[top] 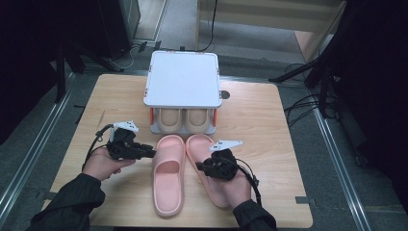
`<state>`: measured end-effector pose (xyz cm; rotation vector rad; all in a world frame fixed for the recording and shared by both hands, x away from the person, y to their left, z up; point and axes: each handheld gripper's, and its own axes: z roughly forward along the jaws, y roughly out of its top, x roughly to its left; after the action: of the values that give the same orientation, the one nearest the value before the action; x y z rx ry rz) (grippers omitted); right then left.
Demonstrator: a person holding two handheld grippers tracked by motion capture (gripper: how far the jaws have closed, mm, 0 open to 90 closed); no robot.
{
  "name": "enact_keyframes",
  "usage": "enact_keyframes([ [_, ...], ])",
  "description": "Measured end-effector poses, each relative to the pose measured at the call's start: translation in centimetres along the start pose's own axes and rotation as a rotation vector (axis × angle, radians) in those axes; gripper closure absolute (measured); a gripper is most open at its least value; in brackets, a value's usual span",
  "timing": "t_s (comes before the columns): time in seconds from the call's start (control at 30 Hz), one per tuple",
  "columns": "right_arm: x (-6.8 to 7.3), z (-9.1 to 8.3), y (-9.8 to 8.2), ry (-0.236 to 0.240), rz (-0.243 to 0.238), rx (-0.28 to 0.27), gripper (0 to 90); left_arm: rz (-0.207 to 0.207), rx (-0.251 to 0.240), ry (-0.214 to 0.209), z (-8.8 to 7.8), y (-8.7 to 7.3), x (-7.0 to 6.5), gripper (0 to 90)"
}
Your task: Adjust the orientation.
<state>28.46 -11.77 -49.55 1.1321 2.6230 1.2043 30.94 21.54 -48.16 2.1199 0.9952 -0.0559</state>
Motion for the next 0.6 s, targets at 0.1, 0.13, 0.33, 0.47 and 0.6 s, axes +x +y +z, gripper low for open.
enact_keyframes([
  [0.1, 0.1, -1.2, -0.3, 0.019, 0.007, -0.008, 67.8, -0.010, -0.004, -0.007, -0.1, 0.0, 0.0, 69.3],
  [0.13, 0.1, -1.6, -0.4, 0.019, 0.002, -0.015, 68.8, -0.012, -0.006, -0.006, -0.1, 0.0, 0.0, 69.7],
  [0.33, -0.3, -3.7, -0.8, 0.019, -0.008, -0.058, 85.9, -0.016, 0.001, -0.001, -0.2, 0.0, 0.1, 72.7],
  [0.47, -1.6, -4.6, -1.0, -0.014, -0.003, -0.073, 87.2, -0.029, 0.001, -0.009, -0.1, -0.1, 0.2, 73.9],
  [0.6, -3.7, -5.4, -1.2, -0.061, 0.029, -0.086, 86.7, -0.028, 0.011, 0.000, 0.0, -0.3, 0.6, 74.3],
])
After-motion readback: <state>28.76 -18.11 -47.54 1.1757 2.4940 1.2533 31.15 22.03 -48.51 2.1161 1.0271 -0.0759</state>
